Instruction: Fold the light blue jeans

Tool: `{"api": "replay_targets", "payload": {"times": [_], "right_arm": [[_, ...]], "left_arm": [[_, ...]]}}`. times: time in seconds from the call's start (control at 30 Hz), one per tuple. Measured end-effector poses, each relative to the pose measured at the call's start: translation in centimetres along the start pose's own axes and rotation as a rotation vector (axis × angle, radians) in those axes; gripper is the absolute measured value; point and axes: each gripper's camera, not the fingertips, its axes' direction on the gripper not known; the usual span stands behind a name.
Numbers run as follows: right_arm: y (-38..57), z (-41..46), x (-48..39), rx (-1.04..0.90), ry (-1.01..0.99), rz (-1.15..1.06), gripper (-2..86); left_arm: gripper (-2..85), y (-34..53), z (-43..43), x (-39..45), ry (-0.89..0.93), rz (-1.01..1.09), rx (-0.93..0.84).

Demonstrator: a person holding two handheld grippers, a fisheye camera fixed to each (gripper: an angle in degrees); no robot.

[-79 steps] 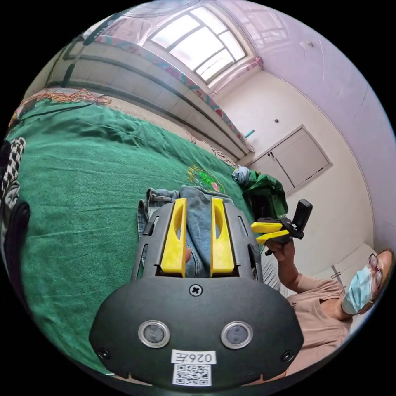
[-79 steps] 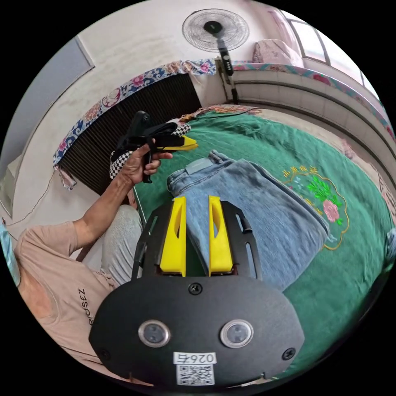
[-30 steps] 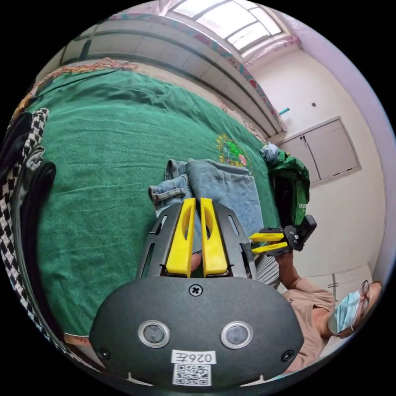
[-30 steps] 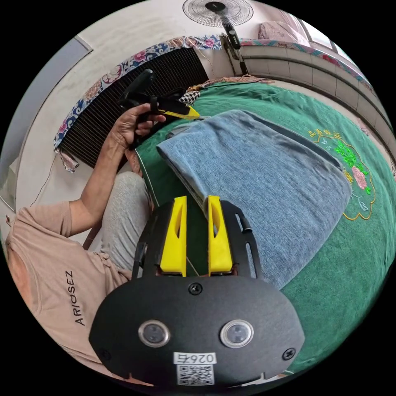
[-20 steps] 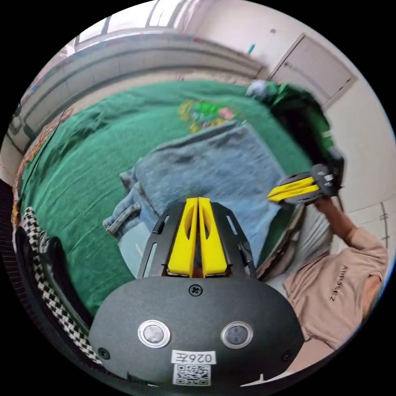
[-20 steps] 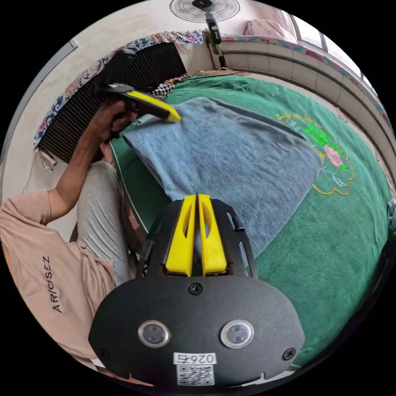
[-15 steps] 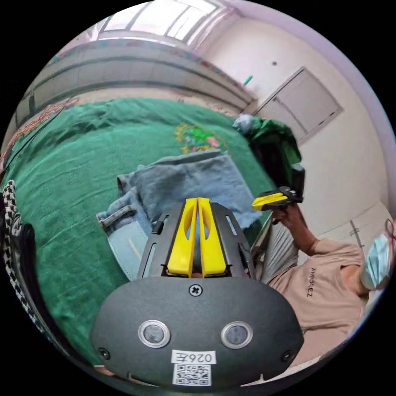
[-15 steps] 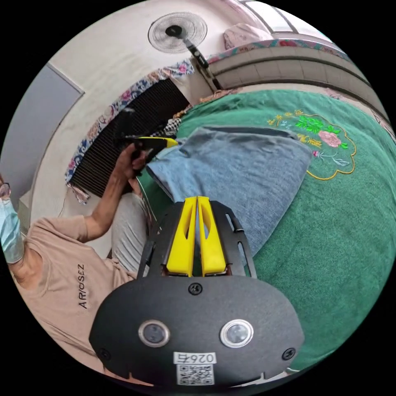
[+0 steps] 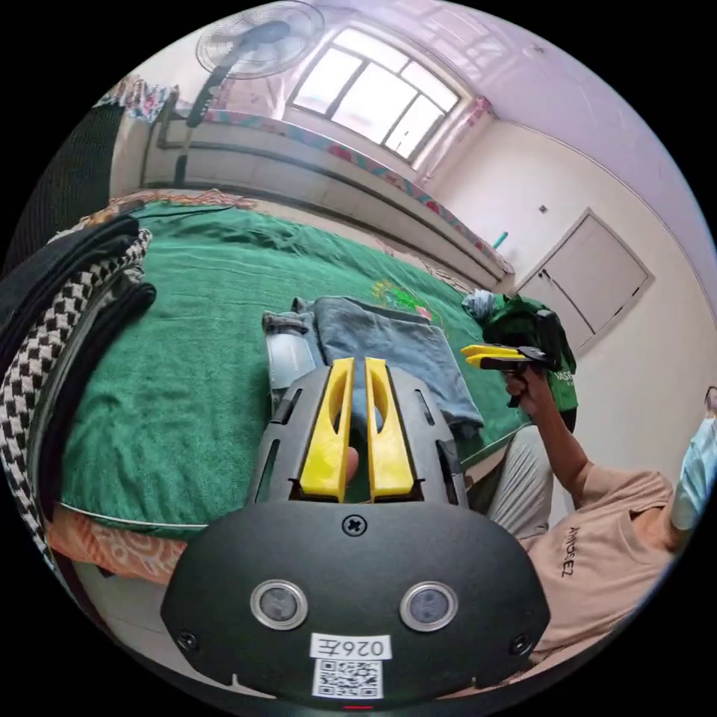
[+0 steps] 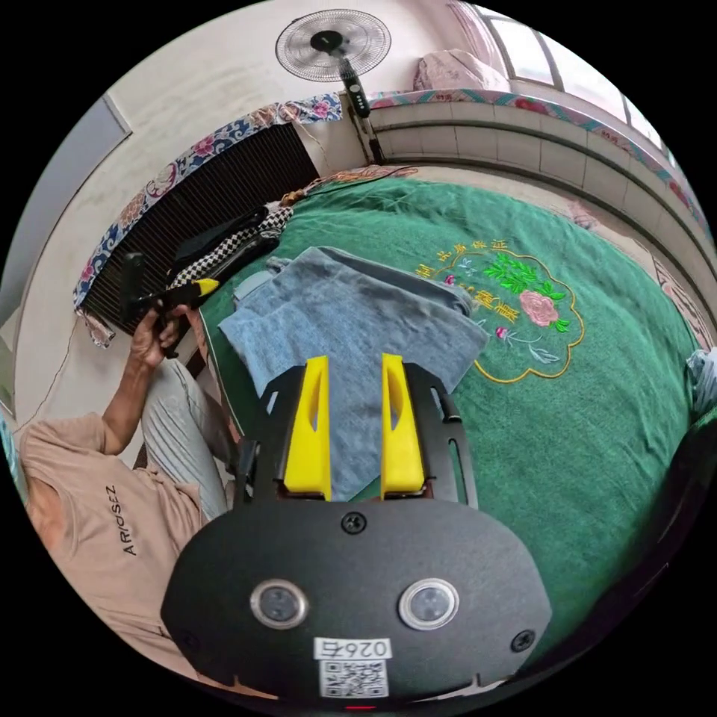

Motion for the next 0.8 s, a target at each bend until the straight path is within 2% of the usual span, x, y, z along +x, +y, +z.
{"api": "replay_targets", "payload": {"times": [0.07,0.2,0.27,0.3,0.33,0.37,0.43,0.5,0.6,0.67,0.73,0.8], "right_arm": [[-0.4,-1.4,3.0,0.005,-0.025,0.095,11.6],[2.6,-2.1,8.0,0.040,-0.156,0.290,12.8],[4.5,-1.1,10.5,0.040,-0.277,0.387,14.0],[4.8,-0.7,10.9,0.038,-0.315,0.405,14.1],[5.2,0.2,11.3,0.025,-0.388,0.426,14.2],[5.4,0.0,11.3,0.065,-0.384,0.447,14.1],[4.9,-0.5,10.8,0.066,-0.383,0.438,14.7],[4.0,-1.3,9.7,0.063,-0.380,0.419,15.4],[2.3,-2.1,7.2,0.057,-0.291,0.394,14.4],[0.2,-2.9,4.5,-0.009,-0.113,0.315,5.0],[-1.1,-4.6,2.6,0.001,-0.101,0.273,1.0],[-2.5,-7.2,-0.4,0.025,0.003,0.186,-0.3]], "left_arm": [[22.5,2.9,-1.1,-4.0,-0.059,-0.145,0.042],[28.2,2.4,0.9,-10.0,0.095,-0.248,-0.067],[29.5,1.0,5.3,-12.2,0.091,-0.240,-0.247],[28.9,0.8,6.2,-12.1,0.051,-0.223,-0.295],[26.6,0.3,6.6,-11.0,-0.064,-0.158,-0.340],[23.0,0.2,7.3,-9.5,-0.079,-0.087,-0.374],[14.4,0.9,8.1,-7.8,-0.003,-0.029,-0.406],[16.2,1.9,8.5,-7.5,-0.003,0.000,-0.412],[16.8,3.1,8.6,-9.0,0.010,-0.029,-0.429],[13.7,3.8,7.7,-8.6,0.005,0.042,-0.462],[10.7,4.5,6.1,-8.0,-0.019,0.075,-0.445],[7.7,5.8,3.5,-7.0,-0.054,0.116,-0.384]]}}
